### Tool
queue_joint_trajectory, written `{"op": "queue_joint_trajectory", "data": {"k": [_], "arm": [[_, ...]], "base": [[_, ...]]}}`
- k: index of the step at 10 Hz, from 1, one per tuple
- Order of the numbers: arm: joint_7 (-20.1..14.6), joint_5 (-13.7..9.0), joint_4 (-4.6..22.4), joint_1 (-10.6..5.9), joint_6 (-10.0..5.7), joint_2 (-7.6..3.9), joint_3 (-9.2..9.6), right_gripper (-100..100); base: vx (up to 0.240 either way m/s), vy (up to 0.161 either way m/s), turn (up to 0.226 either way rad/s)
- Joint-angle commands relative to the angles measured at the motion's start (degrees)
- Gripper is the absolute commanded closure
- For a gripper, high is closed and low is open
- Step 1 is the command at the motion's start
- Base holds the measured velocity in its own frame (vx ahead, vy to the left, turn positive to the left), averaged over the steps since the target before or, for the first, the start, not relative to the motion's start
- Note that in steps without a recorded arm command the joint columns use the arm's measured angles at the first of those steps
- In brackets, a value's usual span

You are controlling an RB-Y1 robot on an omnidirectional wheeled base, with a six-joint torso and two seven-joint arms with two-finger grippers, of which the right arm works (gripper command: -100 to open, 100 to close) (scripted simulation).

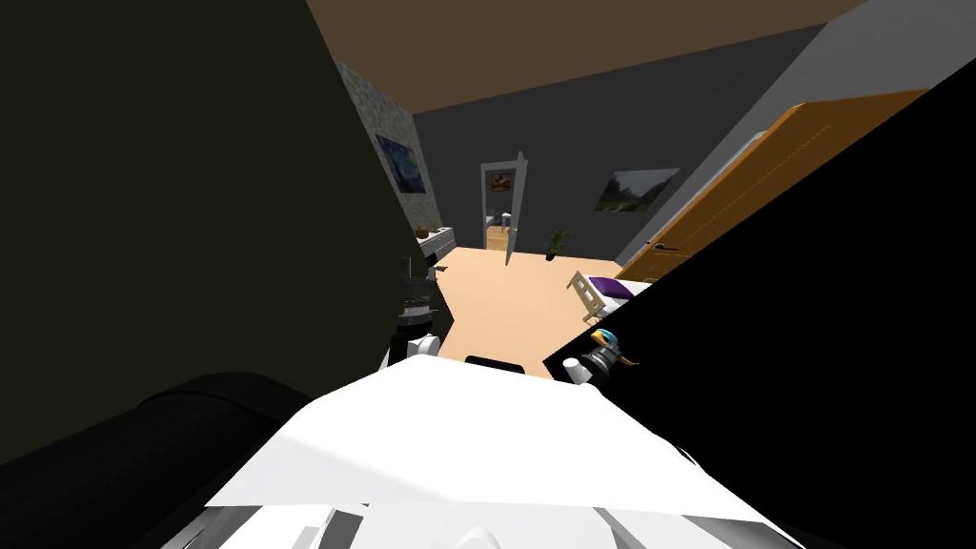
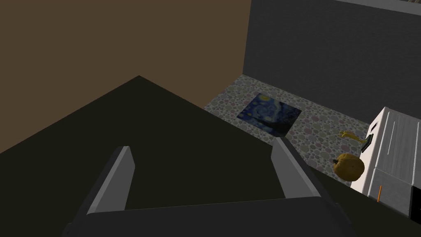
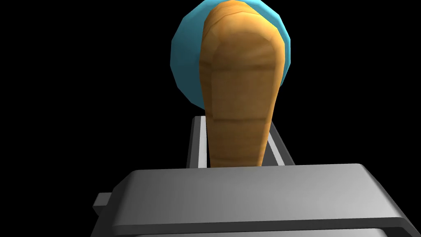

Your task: Push the door open

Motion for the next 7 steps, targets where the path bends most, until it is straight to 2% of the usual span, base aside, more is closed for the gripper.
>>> {"op": "queue_joint_trajectory", "data": {"k": [1, 2, 3, 7], "arm": [[-0.6, -0.3, 1.9, -0.45, -1.05, -0.98, -0.36, 100], [-0.6, -0.3, 1.9, -0.45, -1.05, -0.98, -0.36, 100], [0.0, -1.4, 2.1, -0.34, -1.42, -1.21, -1.26, 100], [0.6, -2.7, 2.3, -0.23, -1.86, -1.48, -2.31, 100]], "base": [[0.131, -0.047, -0.042], [0.055, -0.021, -0.011], [0.144, -0.023, -0.025], [0.154, -0.049, -0.033]]}}
